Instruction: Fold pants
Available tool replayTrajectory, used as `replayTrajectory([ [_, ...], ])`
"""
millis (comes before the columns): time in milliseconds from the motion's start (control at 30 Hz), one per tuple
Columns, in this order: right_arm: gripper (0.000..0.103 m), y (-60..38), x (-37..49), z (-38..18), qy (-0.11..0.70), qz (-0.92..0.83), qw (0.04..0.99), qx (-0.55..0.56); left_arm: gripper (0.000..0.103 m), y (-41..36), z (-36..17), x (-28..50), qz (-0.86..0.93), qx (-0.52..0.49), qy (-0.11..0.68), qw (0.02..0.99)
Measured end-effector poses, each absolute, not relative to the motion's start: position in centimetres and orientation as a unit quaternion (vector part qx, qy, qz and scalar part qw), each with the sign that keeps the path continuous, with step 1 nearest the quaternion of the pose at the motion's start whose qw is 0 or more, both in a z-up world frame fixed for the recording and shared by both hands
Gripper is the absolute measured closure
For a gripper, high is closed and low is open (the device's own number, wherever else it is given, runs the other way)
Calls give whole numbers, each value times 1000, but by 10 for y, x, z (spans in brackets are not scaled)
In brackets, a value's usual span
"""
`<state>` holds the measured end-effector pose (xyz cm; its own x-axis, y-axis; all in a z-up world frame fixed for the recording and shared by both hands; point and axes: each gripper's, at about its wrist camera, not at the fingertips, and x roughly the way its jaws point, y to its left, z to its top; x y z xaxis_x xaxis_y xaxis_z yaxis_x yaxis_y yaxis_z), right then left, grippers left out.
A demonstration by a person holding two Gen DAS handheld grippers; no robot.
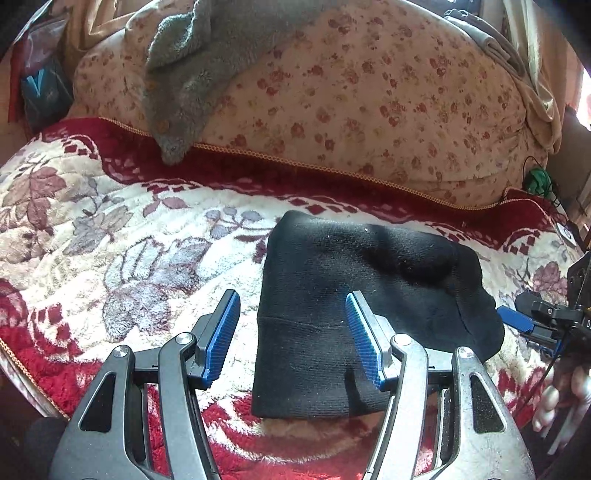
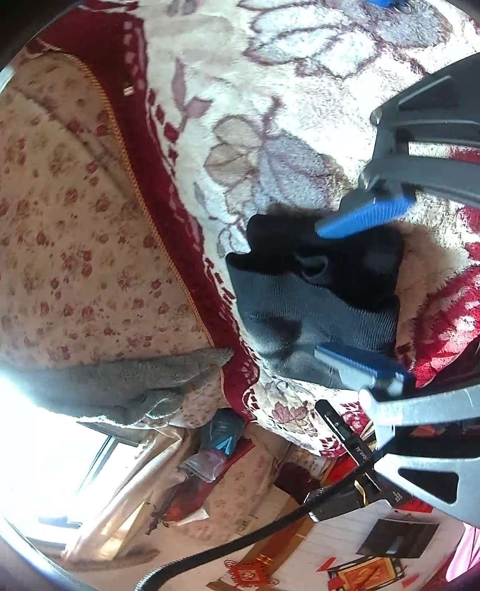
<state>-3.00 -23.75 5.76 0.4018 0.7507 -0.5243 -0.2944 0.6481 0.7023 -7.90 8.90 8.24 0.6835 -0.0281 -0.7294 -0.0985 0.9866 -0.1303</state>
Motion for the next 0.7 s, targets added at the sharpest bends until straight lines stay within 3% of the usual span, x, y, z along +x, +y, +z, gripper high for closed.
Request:
replayTrajectory([
  [100,30,-237,-25,50,445,333,785,274,44,96,75,-75,16,-93,406,909],
  [200,21,-233,-14,40,456,332,778,276,44,109,63,-67,-3,-127,426,896],
  [500,20,-218,14,24,468,356,764,264,39,125,39,-41,-57,-184,446,874],
  [567,20,-217,17,27,469,364,762,261,31,116,35,-35,-78,-175,447,874],
  [633,20,-214,20,21,476,375,749,269,30,110,29,-28,-85,-174,449,872],
  [700,25,-208,20,20,472,373,758,252,30,108,24,-24,-93,-190,451,867],
])
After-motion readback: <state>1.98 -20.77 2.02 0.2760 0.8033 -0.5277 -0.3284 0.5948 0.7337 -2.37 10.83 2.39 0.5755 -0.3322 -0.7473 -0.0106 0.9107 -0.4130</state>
